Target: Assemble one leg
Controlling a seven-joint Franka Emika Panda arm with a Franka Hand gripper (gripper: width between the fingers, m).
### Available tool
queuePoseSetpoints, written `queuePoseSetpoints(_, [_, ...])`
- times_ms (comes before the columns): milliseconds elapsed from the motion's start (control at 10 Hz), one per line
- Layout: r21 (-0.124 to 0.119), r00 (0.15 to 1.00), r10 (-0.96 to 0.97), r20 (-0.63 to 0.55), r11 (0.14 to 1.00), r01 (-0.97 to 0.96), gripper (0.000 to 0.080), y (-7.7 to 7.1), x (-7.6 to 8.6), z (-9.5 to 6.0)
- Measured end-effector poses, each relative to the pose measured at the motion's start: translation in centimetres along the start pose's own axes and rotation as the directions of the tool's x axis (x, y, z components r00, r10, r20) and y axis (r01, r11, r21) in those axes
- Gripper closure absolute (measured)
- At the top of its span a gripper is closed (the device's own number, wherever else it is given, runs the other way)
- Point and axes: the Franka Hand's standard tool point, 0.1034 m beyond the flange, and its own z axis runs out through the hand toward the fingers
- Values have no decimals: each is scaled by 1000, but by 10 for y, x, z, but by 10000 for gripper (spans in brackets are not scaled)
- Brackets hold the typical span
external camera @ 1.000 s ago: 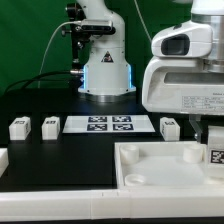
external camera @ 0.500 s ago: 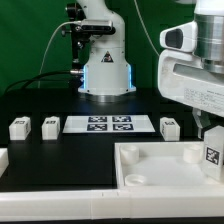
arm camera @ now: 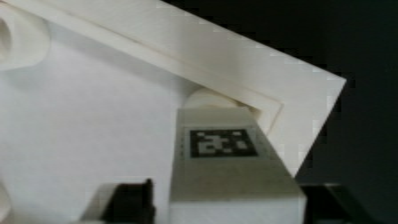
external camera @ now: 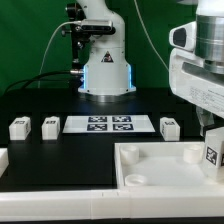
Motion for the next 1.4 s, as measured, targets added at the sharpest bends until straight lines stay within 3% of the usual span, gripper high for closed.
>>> queuePoseSetpoints(100, [1,998,-55,0,998,55,277,0,0,0])
queuePoseSetpoints(200, [8,997,-75,-3,997,75,190,-1,-2,1])
queuePoseSetpoints(400, [3,948,-317,-4,948,317,158,-1,-5,3])
queuePoseSetpoints(700, [-1,767,-641,-2,767,641,151,0,-6,4])
queuePoseSetpoints(900, [-2,602,-798,-1,602,798,151,0,-7,5])
queuePoseSetpoints(1400, [-7,64,-998,6,64,998,151,1,-5,6])
